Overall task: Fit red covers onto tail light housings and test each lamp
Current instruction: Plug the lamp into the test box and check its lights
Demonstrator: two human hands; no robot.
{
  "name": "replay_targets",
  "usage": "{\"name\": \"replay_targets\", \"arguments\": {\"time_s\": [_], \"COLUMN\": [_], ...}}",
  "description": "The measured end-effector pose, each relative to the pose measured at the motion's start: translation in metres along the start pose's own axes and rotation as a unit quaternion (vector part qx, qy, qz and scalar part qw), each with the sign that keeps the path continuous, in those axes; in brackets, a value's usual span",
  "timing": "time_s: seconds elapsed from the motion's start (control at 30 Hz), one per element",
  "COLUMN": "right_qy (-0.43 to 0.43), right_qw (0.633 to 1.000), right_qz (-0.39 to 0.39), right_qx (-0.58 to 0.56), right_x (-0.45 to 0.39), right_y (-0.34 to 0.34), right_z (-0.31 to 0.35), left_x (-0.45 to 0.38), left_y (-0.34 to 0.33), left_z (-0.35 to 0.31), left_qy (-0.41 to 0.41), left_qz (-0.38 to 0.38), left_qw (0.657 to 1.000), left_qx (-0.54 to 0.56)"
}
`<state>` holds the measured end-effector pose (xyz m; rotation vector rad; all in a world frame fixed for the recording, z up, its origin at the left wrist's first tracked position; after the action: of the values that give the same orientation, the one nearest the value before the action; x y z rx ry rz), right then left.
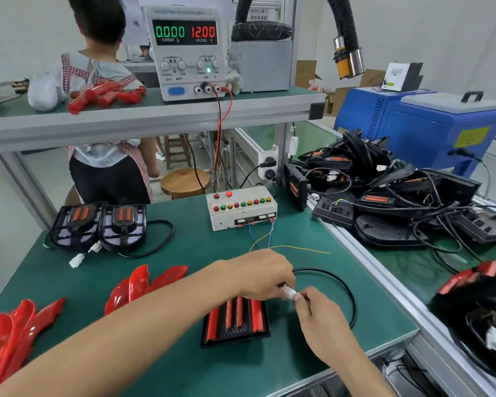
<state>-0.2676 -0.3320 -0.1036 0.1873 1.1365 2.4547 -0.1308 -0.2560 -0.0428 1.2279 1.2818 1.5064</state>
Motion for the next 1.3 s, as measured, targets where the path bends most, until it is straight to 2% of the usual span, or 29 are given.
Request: {"name": "replay_targets", "arguments": {"time_s": [0.17,0.27,0.37,0.57,0.77,0.87,1.07,1.17,1.23,1.3], "right_qy": [-0.006,0.006,0.034,0.005,0.028,0.036,0.031,0.019,-0.015,-0.059], "right_qw": [1.0,1.0,0.999,0.981,0.968,0.971,0.993,0.997,0.992,0.968], "right_qz": [0.002,0.011,0.014,0.002,-0.001,-0.004,-0.04,-0.039,-0.027,-0.031], "right_qx": [-0.027,-0.016,0.006,-0.194,-0.251,-0.235,-0.111,-0.062,-0.125,-0.244], "right_x": [-0.005,-0.005,-0.008,-0.011,-0.005,-0.001,0.018,0.032,0.039,0.041], "right_y": [0.005,0.005,0.008,0.008,0.005,0.01,0.011,0.004,-0.004,-0.01], "right_z": [-0.002,-0.001,-0.002,-0.013,-0.015,-0.009,0.003,0.01,0.017,0.023], "left_x": [-0.007,-0.009,-0.006,-0.002,-0.005,-0.008,-0.009,0.011,0.032,0.056], "left_y": [0.006,0.006,0.004,0.01,0.017,0.012,0.004,0.009,0.008,-0.003], "left_z": [-0.004,-0.006,-0.006,-0.004,0.01,0.009,0.025,0.038,0.047,0.052], "left_qy": [-0.028,-0.04,-0.051,-0.03,-0.019,-0.013,0.117,0.218,0.313,0.381], "left_qz": [-0.027,-0.018,-0.004,0.025,0.017,0.018,-0.011,-0.088,-0.135,-0.119], "left_qw": [0.994,0.993,0.995,0.999,0.996,0.996,0.983,0.958,0.922,0.897], "left_qx": [-0.098,-0.107,-0.088,0.031,0.081,0.086,0.144,0.162,0.185,0.192]}}
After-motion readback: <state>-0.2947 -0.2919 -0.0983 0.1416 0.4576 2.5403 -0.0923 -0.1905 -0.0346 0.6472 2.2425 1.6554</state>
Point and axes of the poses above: each hand's wrist, its own x-axis away from the middle knuckle, its own y-axis out of the back of the hand, z = x × y, the point moved 3 cm from there along -x, towards the middle knuckle, and after that the axes turned 12 degrees about y, right-handed, at the moved point
